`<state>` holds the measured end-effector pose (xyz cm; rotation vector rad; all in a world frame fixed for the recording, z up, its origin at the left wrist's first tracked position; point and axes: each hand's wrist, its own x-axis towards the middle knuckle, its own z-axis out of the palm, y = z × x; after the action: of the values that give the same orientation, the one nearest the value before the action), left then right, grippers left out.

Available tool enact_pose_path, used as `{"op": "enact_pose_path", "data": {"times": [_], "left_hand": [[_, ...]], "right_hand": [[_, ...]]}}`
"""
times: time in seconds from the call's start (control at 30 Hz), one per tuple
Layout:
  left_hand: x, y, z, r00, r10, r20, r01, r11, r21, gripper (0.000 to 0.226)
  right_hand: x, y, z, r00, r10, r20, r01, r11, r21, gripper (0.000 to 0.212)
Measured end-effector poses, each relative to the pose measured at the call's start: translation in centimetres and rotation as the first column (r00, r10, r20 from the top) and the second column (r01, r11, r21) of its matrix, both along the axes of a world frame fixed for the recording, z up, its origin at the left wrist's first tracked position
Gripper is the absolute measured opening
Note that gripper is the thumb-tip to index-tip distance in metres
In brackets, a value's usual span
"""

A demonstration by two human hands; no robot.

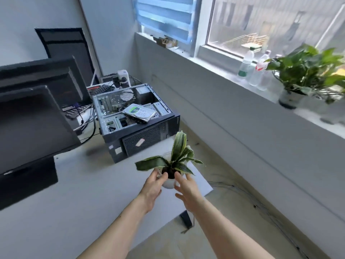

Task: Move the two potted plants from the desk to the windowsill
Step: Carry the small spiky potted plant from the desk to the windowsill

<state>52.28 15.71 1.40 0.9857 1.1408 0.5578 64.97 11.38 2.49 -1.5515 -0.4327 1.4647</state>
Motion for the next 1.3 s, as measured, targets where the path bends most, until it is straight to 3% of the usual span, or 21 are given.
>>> {"op": "enact_pose_path", "data": {"times": [0.1, 0.37, 0.63, 0.87, 1.17, 1.3], "left_hand": [[6.4, -1.0, 0.5, 0.993, -0.121, -0.001, 0.121, 0.993, 0.01, 0.054], [24.7, -6.4, 1.8, 0.935, -0.352, 0.04, 0.351, 0.936, 0.037, 0.02], [42.7, -13.9, 3.0, 0.821, -0.561, 0.107, 0.559, 0.828, 0.048, 0.028], [57.0, -19.6, 5.1, 0.642, -0.764, 0.072, 0.763, 0.645, 0.043, 0.041], [74.4, -24.2, 6.6, 0.498, -0.863, 0.083, 0.862, 0.503, 0.062, 0.038], [81.5, -25.7, 7.8, 0.44, -0.892, 0.102, 0.893, 0.447, 0.05, 0.026]], "right_hand": [[5.9, -2.3, 0.8, 0.99, -0.14, 0.025, 0.141, 0.99, -0.024, 0.055], [22.4, -10.0, 0.6, 0.916, -0.397, 0.056, 0.398, 0.917, -0.011, 0.044], [38.6, -19.9, 2.0, 0.76, -0.639, 0.121, 0.64, 0.768, 0.038, 0.018], [50.8, -27.3, 3.5, 0.627, -0.769, 0.124, 0.771, 0.636, 0.049, 0.025], [65.8, -32.5, 4.9, 0.452, -0.877, 0.166, 0.883, 0.466, 0.059, 0.043], [72.3, -34.1, 5.3, 0.404, -0.902, 0.153, 0.907, 0.416, 0.06, 0.045]]}}
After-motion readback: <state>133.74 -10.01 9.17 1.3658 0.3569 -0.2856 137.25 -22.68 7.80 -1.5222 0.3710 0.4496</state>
